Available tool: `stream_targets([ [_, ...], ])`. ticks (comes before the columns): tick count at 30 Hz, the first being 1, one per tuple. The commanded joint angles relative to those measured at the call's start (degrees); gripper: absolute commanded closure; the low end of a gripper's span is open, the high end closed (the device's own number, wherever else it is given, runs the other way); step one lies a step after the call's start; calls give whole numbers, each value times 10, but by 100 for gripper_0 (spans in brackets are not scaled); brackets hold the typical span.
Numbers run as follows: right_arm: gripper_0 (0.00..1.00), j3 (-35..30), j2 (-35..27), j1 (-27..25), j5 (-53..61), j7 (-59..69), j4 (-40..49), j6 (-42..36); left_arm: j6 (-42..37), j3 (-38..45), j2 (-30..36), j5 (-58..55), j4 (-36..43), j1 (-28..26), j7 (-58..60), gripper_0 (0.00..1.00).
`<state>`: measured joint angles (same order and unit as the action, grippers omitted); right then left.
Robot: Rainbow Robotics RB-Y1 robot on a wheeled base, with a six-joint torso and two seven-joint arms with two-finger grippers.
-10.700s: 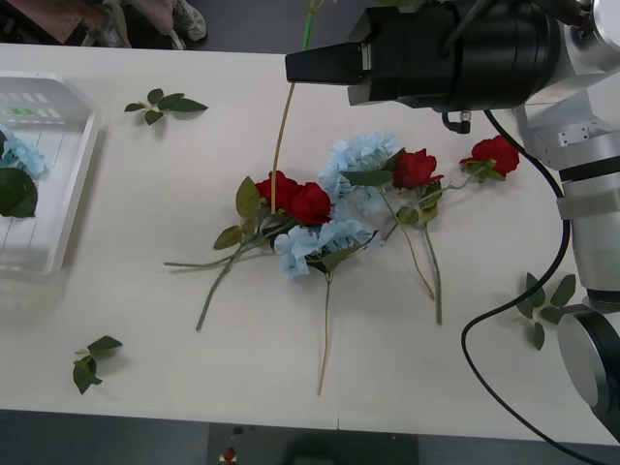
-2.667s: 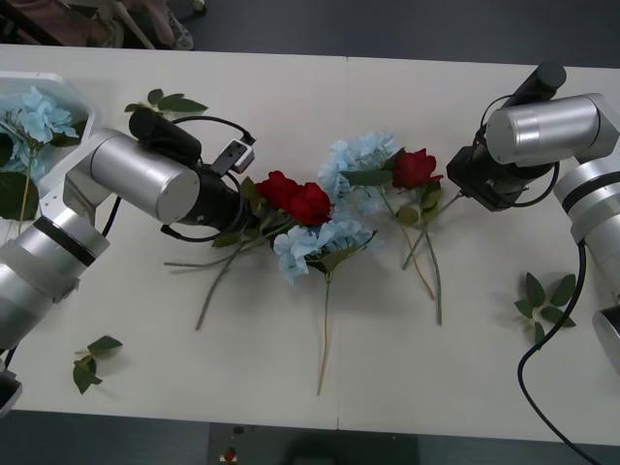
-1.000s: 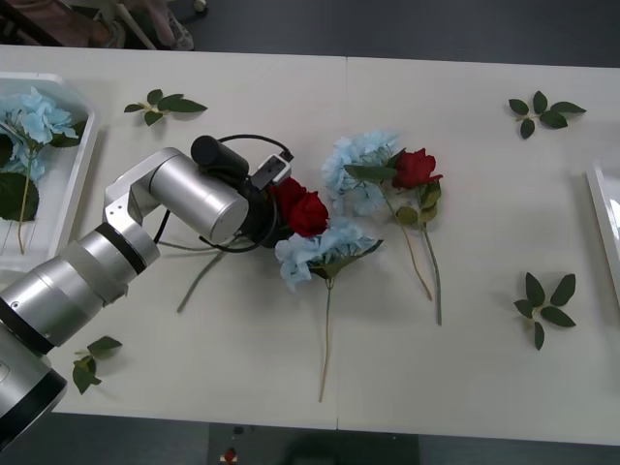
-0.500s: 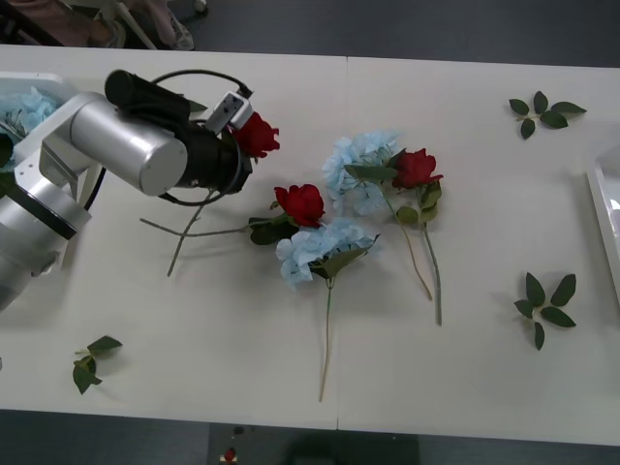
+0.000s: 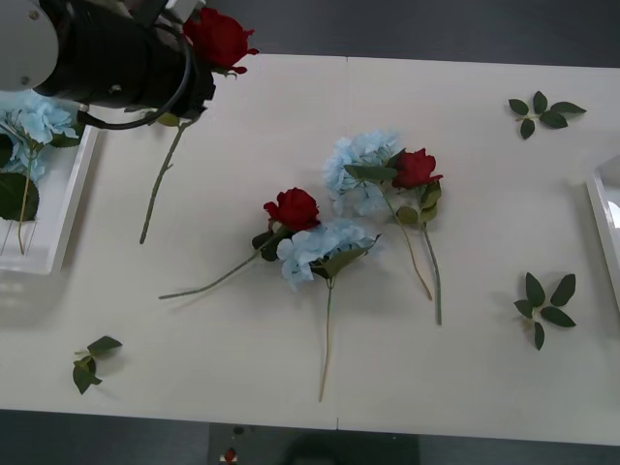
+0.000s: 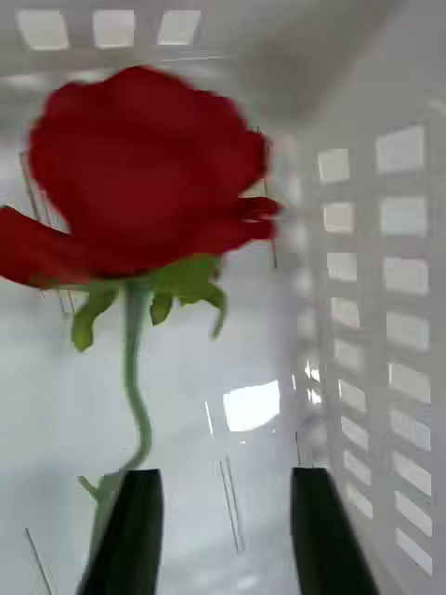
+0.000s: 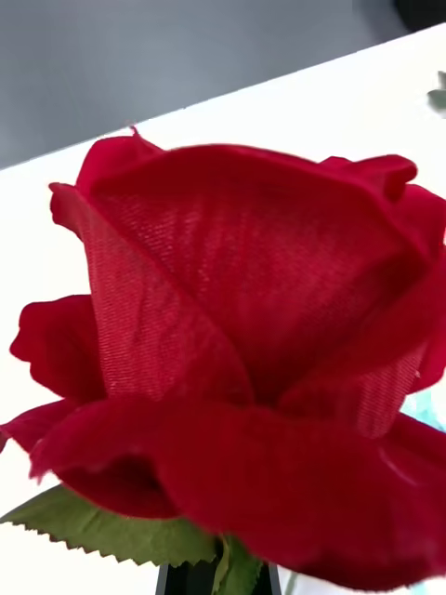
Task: Put the red flowers into the right box and the blue flowers into the left box
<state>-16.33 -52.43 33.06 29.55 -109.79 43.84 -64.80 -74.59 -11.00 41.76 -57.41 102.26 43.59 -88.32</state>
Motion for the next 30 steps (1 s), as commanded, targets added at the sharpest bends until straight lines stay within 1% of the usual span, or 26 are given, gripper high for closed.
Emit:
stream_targets([
  [1, 0, -12, -4, 9, 5, -13, 22, 2, -6, 25, 17, -16, 54, 27, 25, 100],
  [4, 0, -12, -4, 9, 19, -22, 53, -21, -8, 33, 16, -18, 63, 25, 25, 100],
  [6, 0, -13, -4, 9, 43, -40, 87, -52, -8, 40, 10, -17, 65, 20, 24, 100],
  [11, 0, -49, 7, 10, 118, -112, 175, -148, -4, 85, -43, 3, 87, -15, 13, 100],
  [13, 0, -65, 14, 10, 160, -135, 201, -185, 13, 90, -60, 12, 101, -33, 10, 100],
  [14, 0, -76, 18, 10, 198, -153, 211, -211, 34, 90, -77, 17, 111, -48, 8, 100],
  [17, 0, -88, 26, 10, 293, -188, 223, -255, 73, 88, -115, 22, 123, -72, -12, 100],
  [19, 0, -88, 29, 12, 365, -220, 224, -281, 89, 78, -147, 31, 122, -76, -41, 100],
  [22, 0, -88, 33, 21, 448, -260, 223, -324, 100, 54, -194, 63, 122, -75, -51, 100],
  [25, 0, -99, 40, 28, 509, -281, 224, -368, 119, 16, -242, 113, 122, -75, -46, 100],
  [30, 0, -114, 56, 40, 569, -278, 223, -427, 151, -24, -294, 178, 119, -74, -4, 100],
])
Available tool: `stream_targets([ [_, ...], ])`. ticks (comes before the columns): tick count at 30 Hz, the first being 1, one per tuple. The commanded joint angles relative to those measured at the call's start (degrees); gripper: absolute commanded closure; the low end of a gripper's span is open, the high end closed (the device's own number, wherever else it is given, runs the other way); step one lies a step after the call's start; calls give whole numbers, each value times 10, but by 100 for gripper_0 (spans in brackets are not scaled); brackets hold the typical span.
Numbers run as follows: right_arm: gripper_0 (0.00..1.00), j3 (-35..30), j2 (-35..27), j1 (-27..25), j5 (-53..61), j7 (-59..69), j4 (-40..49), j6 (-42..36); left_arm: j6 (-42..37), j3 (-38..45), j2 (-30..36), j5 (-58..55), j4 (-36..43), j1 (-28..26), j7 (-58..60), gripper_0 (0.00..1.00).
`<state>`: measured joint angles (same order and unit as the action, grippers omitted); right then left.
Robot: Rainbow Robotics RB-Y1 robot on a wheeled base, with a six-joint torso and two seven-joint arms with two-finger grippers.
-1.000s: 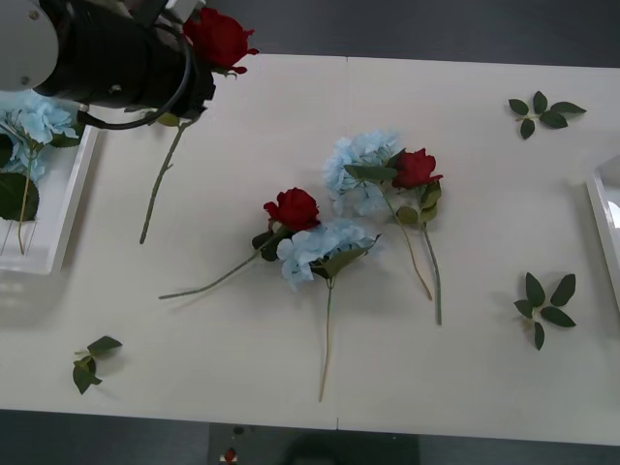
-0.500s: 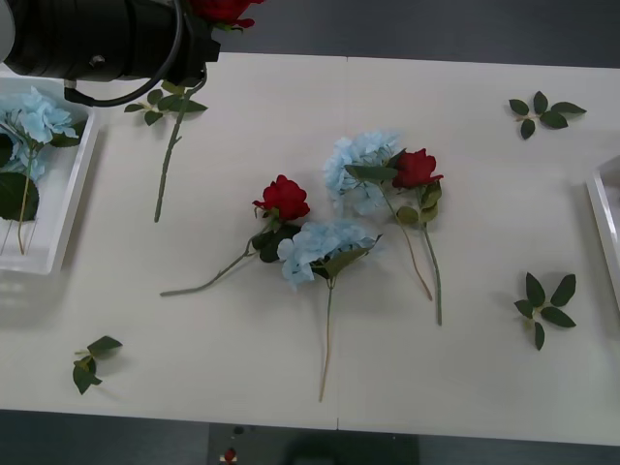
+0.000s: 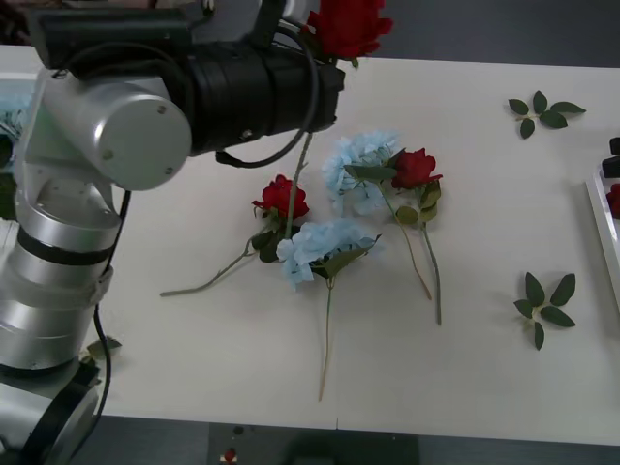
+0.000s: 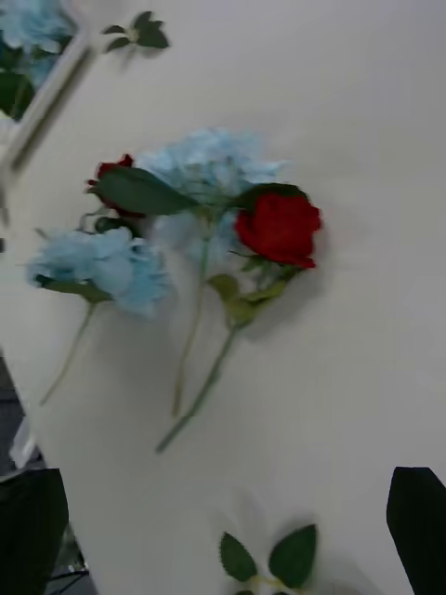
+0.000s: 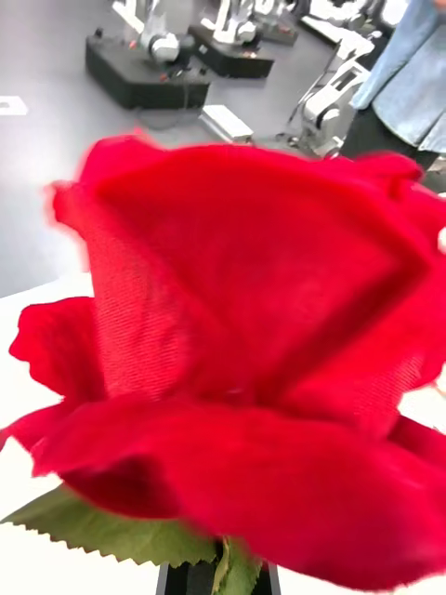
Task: Put the red flowers into the right box and the blue flowers into the left box
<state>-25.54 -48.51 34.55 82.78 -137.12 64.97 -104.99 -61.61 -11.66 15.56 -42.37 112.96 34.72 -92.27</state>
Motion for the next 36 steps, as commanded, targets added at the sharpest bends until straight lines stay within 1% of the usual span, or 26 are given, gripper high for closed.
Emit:
stream_targets([
  [1, 0, -23, 21, 26, 56, -3, 12, -32, 31, -24, -44, 38, 12, 17, 45, 100],
  [5, 0, -22, 42, 25, 115, -3, 13, -40, 54, -45, -79, 76, 8, 29, 83, 100],
  [8, 0, -19, 63, 25, 158, 0, 13, -43, 64, -41, -116, 89, 7, 38, 125, 100],
  [12, 0, -8, 86, 25, 186, 11, 13, -43, 79, -38, -138, 95, -1, 42, 162, 100],
  [14, 0, -4, 99, 25, 199, 25, 13, -43, 126, -48, -140, 93, -23, 48, 198, 100],
  [17, 0, 2, 116, 25, 218, 55, 13, -43, 159, -54, -140, 94, -56, 63, 210, 100],
  [21, 0, 6, 137, 31, 230, 89, 13, -42, 163, -54, -140, 93, -76, 76, 212, 100],
  [26, 0, 16, 160, 44, 229, 105, 13, -25, 163, -54, -140, 84, -86, 76, 220, 100],
  [29, 0, 37, 171, 50, 229, 108, 13, 1, 165, -54, -137, 79, -88, 76, 228, 100],
  [33, 0, 73, 188, 60, 229, 109, 13, 48, 187, -53, -128, 66, -94, 76, 242, 100],
  [36, 0, 95, 198, 65, 227, 112, 13, 73, 204, -52, -123, 59, -100, 76, 280, 100],
])
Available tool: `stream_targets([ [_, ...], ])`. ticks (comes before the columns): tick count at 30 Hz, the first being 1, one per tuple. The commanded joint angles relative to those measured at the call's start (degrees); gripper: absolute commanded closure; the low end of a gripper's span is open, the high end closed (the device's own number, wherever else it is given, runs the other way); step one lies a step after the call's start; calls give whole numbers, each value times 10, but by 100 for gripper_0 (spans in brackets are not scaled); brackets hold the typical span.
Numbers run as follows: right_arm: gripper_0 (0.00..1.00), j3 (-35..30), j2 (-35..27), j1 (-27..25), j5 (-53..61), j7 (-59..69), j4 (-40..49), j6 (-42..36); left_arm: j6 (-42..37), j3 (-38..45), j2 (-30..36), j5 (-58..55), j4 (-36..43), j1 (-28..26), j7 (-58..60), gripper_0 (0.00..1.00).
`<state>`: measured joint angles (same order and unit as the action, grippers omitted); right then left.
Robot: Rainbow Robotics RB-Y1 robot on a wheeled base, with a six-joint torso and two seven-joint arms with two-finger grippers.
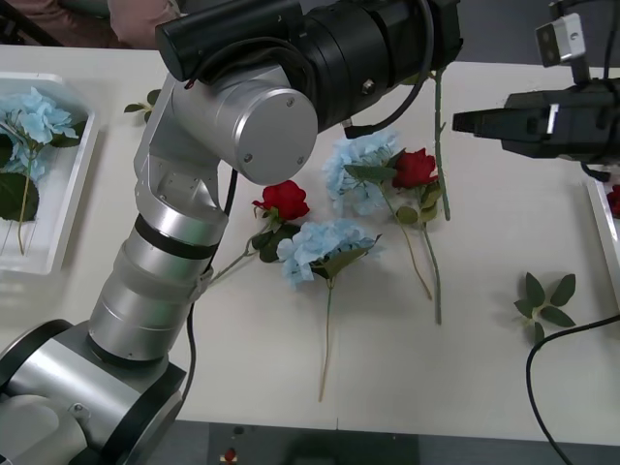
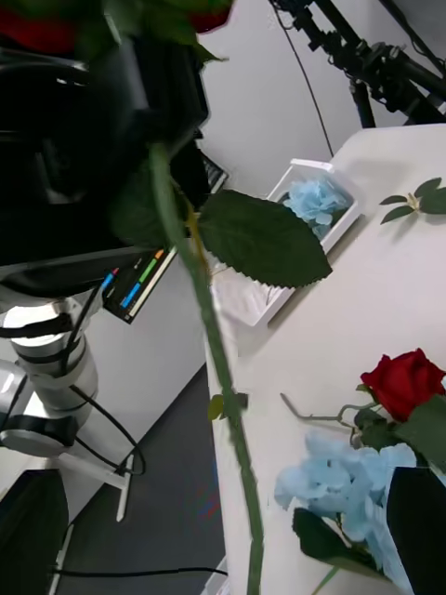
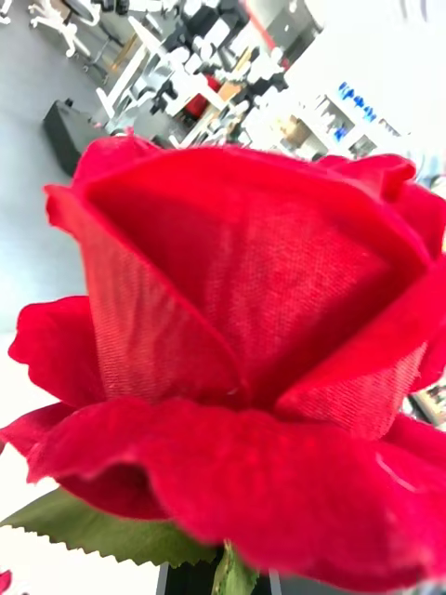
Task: Put the red flowers into the right box and the blue flowers into the left box
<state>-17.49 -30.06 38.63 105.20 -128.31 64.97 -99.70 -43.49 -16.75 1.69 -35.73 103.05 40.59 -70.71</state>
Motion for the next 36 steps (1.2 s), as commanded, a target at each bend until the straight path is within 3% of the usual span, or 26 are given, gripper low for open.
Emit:
stream_targets([
  [1, 0, 19, 16, 25, 2, 24, 13, 26, 24, -1, 17, -6, 0, 17, 72, 100],
  [7, 1, 59, 25, 31, 3, 29, 13, 61, 24, -1, 28, 0, 0, 17, 81, 100],
  [8, 15, 62, 25, 31, 3, 29, 12, 65, 24, -1, 29, 0, 0, 17, 83, 100],
  [10, 73, 64, 28, 33, 3, 31, 13, 71, 24, -1, 31, -4, 0, 16, 86, 100],
  [11, 90, 64, 29, 33, 3, 33, 13, 71, 24, -1, 31, -4, 0, 16, 86, 100],
  [12, 99, 64, 30, 33, 3, 36, 12, 71, 24, -1, 31, -4, 0, 16, 86, 100],
  [30, 100, 64, 33, 33, 13, 51, 13, 71, 24, -1, 31, -4, 0, 16, 86, 100],
  [31, 100, 64, 33, 33, 14, 51, 12, 71, 24, -1, 31, -4, 0, 16, 86, 96],
  [33, 100, 63, 33, 33, 14, 51, 13, 71, 24, -1, 31, -4, 0, 16, 86, 17],
  [34, 100, 63, 32, 33, 14, 51, 12, 71, 24, -1, 31, -4, 0, 16, 86, 4],
  [36, 100, 62, 33, 33, 14, 51, 12, 71, 24, -1, 31, -4, 0, 16, 86, 0],
])
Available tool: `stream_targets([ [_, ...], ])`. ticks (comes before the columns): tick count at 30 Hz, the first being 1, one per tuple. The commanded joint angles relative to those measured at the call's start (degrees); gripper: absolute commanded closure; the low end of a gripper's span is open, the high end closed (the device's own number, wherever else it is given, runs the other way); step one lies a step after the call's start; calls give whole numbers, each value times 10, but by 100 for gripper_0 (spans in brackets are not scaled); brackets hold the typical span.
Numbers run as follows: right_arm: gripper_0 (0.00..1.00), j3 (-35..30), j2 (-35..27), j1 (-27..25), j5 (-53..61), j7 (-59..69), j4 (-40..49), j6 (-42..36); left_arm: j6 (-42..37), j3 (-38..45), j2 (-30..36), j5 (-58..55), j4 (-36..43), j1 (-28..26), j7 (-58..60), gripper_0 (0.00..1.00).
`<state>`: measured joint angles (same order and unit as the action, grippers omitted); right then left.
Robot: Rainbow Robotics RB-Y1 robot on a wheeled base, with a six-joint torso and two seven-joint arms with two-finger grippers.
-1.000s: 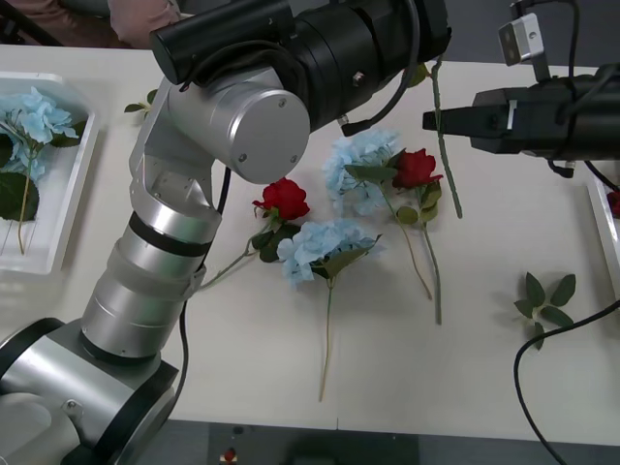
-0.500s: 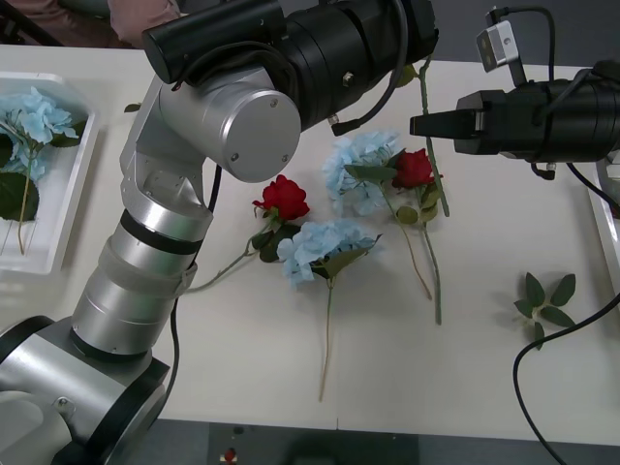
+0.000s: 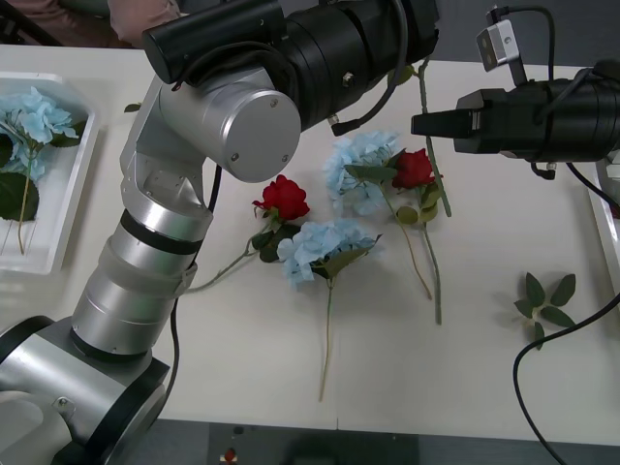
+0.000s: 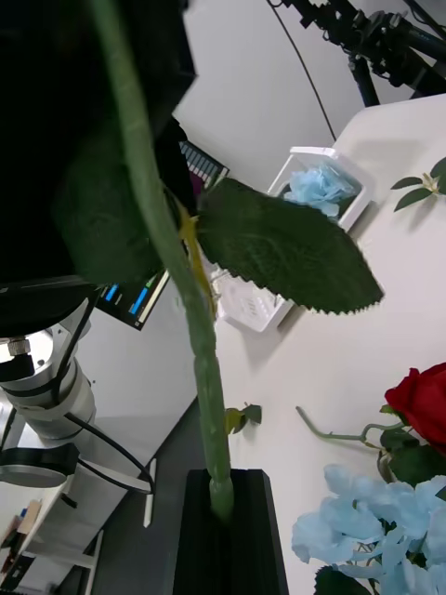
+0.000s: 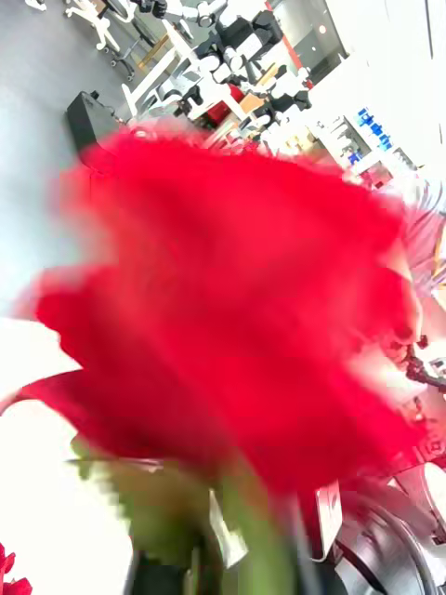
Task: Put the red flowers into the right box and the blue flowers into the left box
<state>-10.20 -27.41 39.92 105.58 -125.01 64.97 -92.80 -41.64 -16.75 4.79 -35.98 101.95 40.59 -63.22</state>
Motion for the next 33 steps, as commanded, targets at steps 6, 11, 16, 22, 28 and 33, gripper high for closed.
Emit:
stream_targets([
  [6, 100, -11, 6, 20, 10, 18, 13, 2, 6, -1, 0, -1, 11, 16, 11, 0],
  [11, 100, -17, -3, 20, 10, 20, 12, 0, 6, -1, 0, -1, 11, 16, 11, 0],
  [16, 100, -18, -42, 18, 9, 28, 12, -10, 6, -1, 0, -1, 11, 16, 11, 0],
  [22, 100, -22, -129, 7, -7, 73, 12, -23, 12, -3, 13, 0, 5, 0, 9, 0],
  [28, 100, -47, -210, -9, -81, 97, 12, -39, -18, -23, 122, -16, 62, -2, 8, 0],
  [33, 100, -77, -269, -20, -171, 129, 12, -60, -104, -21, 237, -66, 165, -39, 7, 0],
])
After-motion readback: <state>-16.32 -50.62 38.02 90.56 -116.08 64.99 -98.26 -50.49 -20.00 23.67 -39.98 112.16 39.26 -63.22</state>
